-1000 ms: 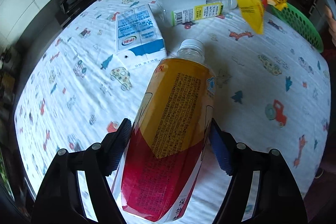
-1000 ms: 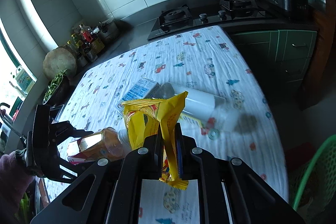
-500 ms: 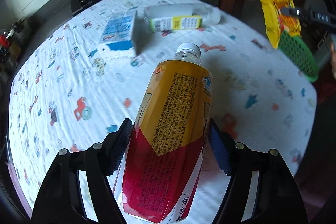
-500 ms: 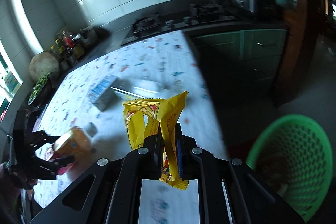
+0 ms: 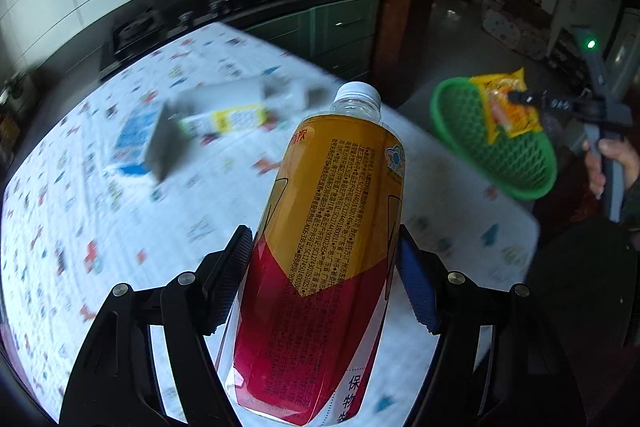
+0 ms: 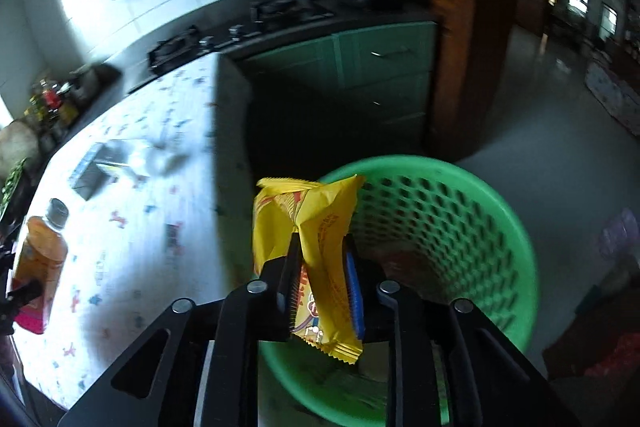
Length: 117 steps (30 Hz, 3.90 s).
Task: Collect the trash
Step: 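Drop the yellow packet into the basket with the right gripper while the left carries the bottle there, then open the left gripper over the basket to drop the drink bottle, then move both grippers back to the table toward the milk carton and water bottle, then grasp the milk carton with the left gripper while the right grasps the clear water bottle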
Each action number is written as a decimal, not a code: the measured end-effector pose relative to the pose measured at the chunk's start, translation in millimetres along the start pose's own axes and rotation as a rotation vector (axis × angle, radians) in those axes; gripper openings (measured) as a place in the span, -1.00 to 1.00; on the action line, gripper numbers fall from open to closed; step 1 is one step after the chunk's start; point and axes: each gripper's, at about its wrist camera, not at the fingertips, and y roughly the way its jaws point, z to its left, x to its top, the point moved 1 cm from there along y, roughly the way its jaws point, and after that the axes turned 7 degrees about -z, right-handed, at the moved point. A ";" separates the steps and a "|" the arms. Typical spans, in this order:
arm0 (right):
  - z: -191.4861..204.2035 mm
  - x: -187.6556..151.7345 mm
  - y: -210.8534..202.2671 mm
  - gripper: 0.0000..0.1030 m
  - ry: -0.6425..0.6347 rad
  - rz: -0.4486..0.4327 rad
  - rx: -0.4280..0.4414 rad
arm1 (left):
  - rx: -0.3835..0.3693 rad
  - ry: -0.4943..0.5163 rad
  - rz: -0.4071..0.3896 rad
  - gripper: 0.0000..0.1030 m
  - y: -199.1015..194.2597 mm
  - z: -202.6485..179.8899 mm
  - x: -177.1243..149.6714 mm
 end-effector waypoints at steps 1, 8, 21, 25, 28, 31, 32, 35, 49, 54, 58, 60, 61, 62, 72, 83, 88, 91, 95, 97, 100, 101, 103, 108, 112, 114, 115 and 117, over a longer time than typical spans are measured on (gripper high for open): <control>-6.3 -1.7 -0.4 -0.46 0.009 0.000 -0.010 | -0.009 0.007 -0.008 0.35 2.4 -8.9 5.9; -39.4 -11.6 -6.7 -0.03 0.054 -0.005 -0.044 | -0.081 0.043 -0.048 0.35 19.1 -61.3 40.8; -73.4 -20.8 -60.5 0.27 0.105 -0.094 -0.042 | -0.171 0.074 -0.010 0.35 79.9 -148.3 81.4; -75.3 -25.2 -75.5 0.29 0.094 -0.115 -0.047 | -0.192 0.080 0.006 0.35 98.5 -170.1 87.1; -76.0 -30.6 -85.4 0.37 0.076 -0.132 -0.058 | -0.203 0.072 0.016 0.35 111.5 -183.6 91.2; -76.8 -33.7 -91.0 0.39 0.068 -0.142 -0.061 | -0.204 0.057 0.024 0.36 117.3 -194.1 90.3; -78.1 -34.9 -92.4 0.41 0.070 -0.144 -0.063 | -0.204 0.053 0.027 0.36 120.2 -195.2 91.5; -83.6 -39.6 -99.1 0.42 0.078 -0.150 -0.063 | -0.209 0.045 0.038 0.37 129.3 -205.3 91.0; -84.3 -44.6 -105.2 0.42 0.081 -0.150 -0.047 | -0.188 0.053 0.000 0.57 115.8 -210.2 79.6; -65.8 -42.7 -106.0 0.42 0.059 -0.158 -0.011 | -0.141 0.054 -0.018 0.57 97.2 -190.5 77.2; -49.6 -39.9 -104.3 0.42 0.045 -0.160 0.024 | -0.098 0.033 -0.027 0.57 84.2 -168.7 74.3; -40.0 -37.7 -101.9 0.42 0.031 -0.159 0.040 | -0.078 0.024 -0.031 0.57 80.7 -156.7 73.9; -35.5 -36.8 -100.5 0.42 0.025 -0.157 0.049 | -0.063 0.018 -0.032 0.57 77.6 -150.6 72.6; -31.7 -35.4 -99.2 0.42 0.020 -0.156 0.055 | -0.054 0.013 -0.032 0.57 75.7 -146.4 71.6; 18.0 -20.1 -80.9 0.42 -0.051 -0.142 0.136 | 0.044 -0.065 -0.040 0.57 57.4 -86.6 58.9; 82.7 -0.3 -48.9 0.42 -0.129 -0.114 0.227 | 0.150 -0.144 -0.047 0.57 41.0 -12.4 45.4; 110.3 6.8 -32.8 0.42 -0.162 -0.098 0.270 | 0.199 -0.171 -0.040 0.57 35.6 21.1 38.3; 128.5 11.5 -21.7 0.42 -0.186 -0.086 0.292 | 0.218 -0.187 -0.036 0.57 33.0 37.4 35.0; 153.3 19.0 -6.8 0.42 -0.228 -0.073 0.320 | 0.250 -0.212 -0.030 0.57 29.0 65.4 31.1; 165.9 23.5 1.1 0.42 -0.250 -0.066 0.333 | 0.259 -0.226 -0.028 0.57 27.1 76.9 28.9; 183.3 30.6 12.8 0.42 -0.284 -0.052 0.349 | 0.271 -0.236 -0.027 0.57 26.5 90.7 27.6; 188.4 32.9 16.4 0.42 -0.297 -0.050 0.352 | 0.277 -0.239 -0.025 0.57 26.3 97.1 27.0; 196.3 36.1 22.0 0.42 -0.319 -0.046 0.355 | 0.285 -0.244 -0.024 0.57 26.7 105.3 26.5; 220.3 46.4 41.0 0.42 -0.367 -0.028 0.378 | 0.300 -0.267 -0.018 0.57 29.8 127.3 24.4; 237.5 53.2 58.3 0.44 -0.413 -0.010 0.390 | 0.311 -0.273 -0.008 0.57 33.9 141.4 24.3; 243.8 57.4 66.4 0.44 -0.433 0.002 0.398 | 0.314 -0.277 -0.006 0.57 35.5 148.8 24.6; 248.9 59.7 72.8 0.44 -0.448 0.013 0.405 | 0.317 -0.278 -0.004 0.57 36.4 152.2 25.1; 256.4 63.0 82.2 0.44 -0.477 0.022 0.409 | 0.322 -0.278 -0.003 0.57 37.7 158.7 26.1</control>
